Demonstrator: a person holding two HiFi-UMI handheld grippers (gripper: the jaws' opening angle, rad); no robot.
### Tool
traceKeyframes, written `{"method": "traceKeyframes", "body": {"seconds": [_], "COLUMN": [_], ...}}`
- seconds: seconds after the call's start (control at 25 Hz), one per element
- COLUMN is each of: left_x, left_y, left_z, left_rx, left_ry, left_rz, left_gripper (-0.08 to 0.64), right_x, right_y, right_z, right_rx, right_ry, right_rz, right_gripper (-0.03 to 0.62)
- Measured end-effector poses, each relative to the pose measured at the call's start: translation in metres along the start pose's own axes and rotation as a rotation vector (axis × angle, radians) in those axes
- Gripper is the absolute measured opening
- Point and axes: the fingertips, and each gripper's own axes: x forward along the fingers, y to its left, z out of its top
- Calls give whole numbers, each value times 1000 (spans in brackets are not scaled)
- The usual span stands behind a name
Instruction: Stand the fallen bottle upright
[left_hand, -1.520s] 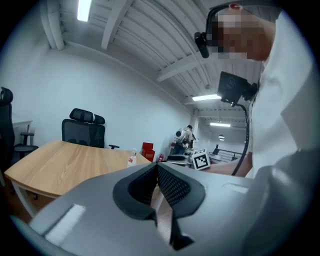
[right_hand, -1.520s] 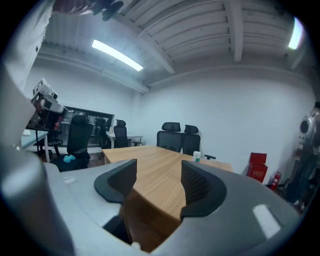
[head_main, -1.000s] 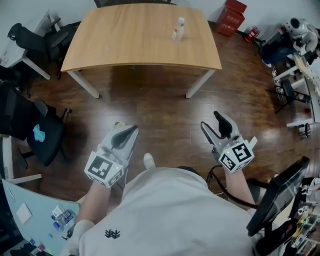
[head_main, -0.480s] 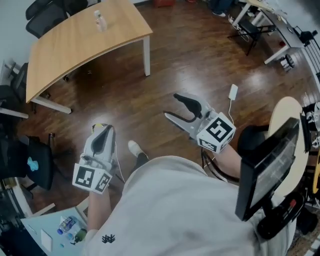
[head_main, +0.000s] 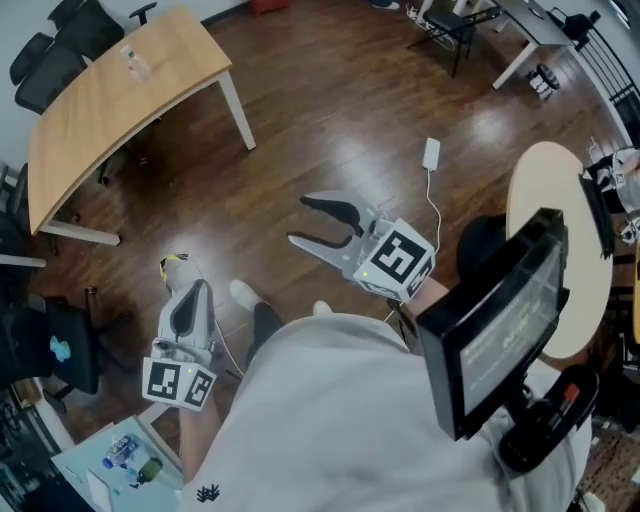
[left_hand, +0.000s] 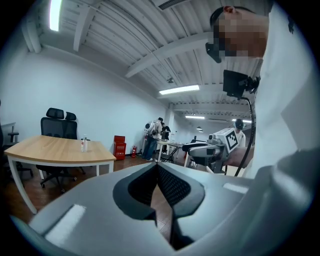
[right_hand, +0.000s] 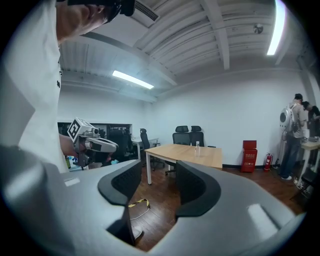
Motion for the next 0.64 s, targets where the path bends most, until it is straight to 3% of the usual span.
{"method": "traceKeyframes", "body": {"seconds": [0.32,0.64], "left_x": [13,9], "left_y": [-4,37], "left_z": [7,6], "left_rx": [30,15], "left_ry": [2,-3], "left_rz": [-30,-21], "left_gripper": [0,0], "right_x": [-4,34], "right_y": [-4,-7], "right_z": [-3,0], "right_rx": [2,-6], "right_ry": [9,31], "right_rz": [-13,-19], "right_gripper": [212,209]}}
